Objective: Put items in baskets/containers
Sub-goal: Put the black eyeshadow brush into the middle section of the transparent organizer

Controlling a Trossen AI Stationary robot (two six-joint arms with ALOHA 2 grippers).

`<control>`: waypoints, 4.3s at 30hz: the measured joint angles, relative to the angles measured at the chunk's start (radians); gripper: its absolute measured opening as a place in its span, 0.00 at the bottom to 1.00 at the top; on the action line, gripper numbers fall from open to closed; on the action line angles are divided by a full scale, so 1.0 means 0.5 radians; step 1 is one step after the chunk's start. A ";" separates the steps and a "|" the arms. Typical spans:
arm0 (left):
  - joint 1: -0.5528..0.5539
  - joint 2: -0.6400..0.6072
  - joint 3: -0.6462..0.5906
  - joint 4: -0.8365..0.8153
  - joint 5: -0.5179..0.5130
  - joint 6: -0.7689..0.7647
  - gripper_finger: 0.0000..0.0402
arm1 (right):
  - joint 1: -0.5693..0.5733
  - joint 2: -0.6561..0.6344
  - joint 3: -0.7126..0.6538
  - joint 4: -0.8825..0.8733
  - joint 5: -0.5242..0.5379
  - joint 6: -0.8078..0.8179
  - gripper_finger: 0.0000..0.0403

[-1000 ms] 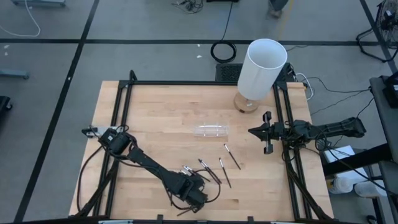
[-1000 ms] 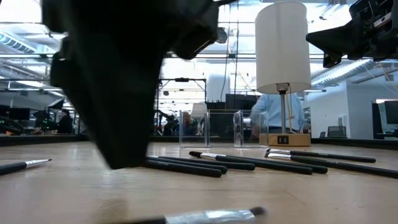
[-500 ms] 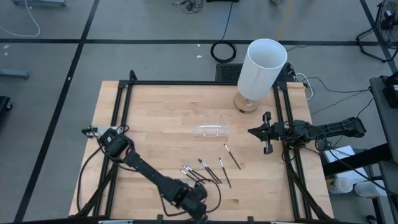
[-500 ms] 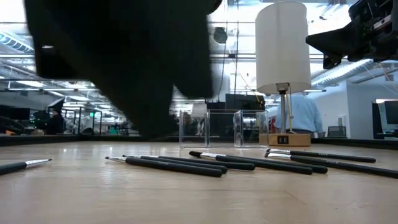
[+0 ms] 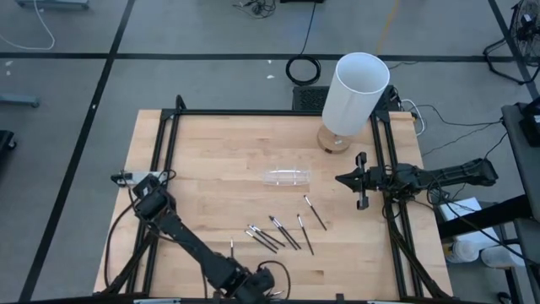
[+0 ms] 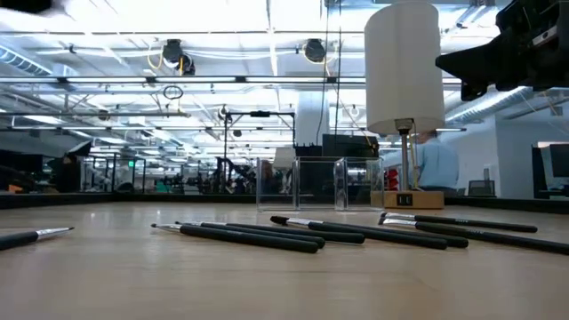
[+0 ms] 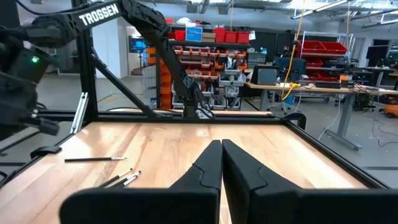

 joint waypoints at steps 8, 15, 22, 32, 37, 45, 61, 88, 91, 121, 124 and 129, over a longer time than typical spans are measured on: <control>-0.137 0.041 0.000 -0.112 -0.016 -0.221 0.01 | 0.000 0.003 0.001 0.000 0.000 0.003 0.00; -0.139 0.141 -0.001 -0.107 0.114 -0.212 0.01 | 0.000 0.005 0.000 0.008 0.000 0.006 0.00; -0.116 0.204 0.000 -0.182 0.140 -0.148 0.01 | -0.001 0.005 0.001 0.017 -0.001 0.008 0.00; -0.083 0.209 0.000 -0.378 0.203 -0.070 0.02 | -0.001 0.011 0.001 0.040 -0.001 0.008 0.00; -0.063 0.205 0.004 -0.421 0.217 -0.055 0.01 | 0.000 0.011 0.000 0.044 -0.001 0.008 0.00; -0.031 0.198 0.006 -0.529 0.170 0.022 0.01 | 0.000 0.011 0.000 0.046 -0.001 0.008 0.00; 0.127 0.187 0.001 -0.588 0.122 0.363 0.02 | -0.001 0.011 0.001 0.072 -0.009 0.008 0.00; 0.485 -0.056 -0.008 -0.403 -0.369 1.386 0.04 | 0.000 0.011 0.001 0.091 -0.008 0.007 0.00; 0.526 -0.034 -0.006 -0.324 -0.374 1.628 0.05 | -0.001 0.012 0.001 0.087 -0.008 0.007 0.00; 0.601 0.116 -0.002 0.194 -0.280 1.905 0.40 | 0.000 0.041 0.000 0.064 -0.008 -0.014 0.00; 0.576 0.130 -0.002 0.094 -0.280 1.868 0.37 | 0.000 0.042 0.000 0.077 -0.008 -0.012 0.00; 0.549 0.140 -0.002 0.121 -0.284 1.903 0.33 | 0.000 0.042 0.001 0.076 -0.008 -0.009 0.00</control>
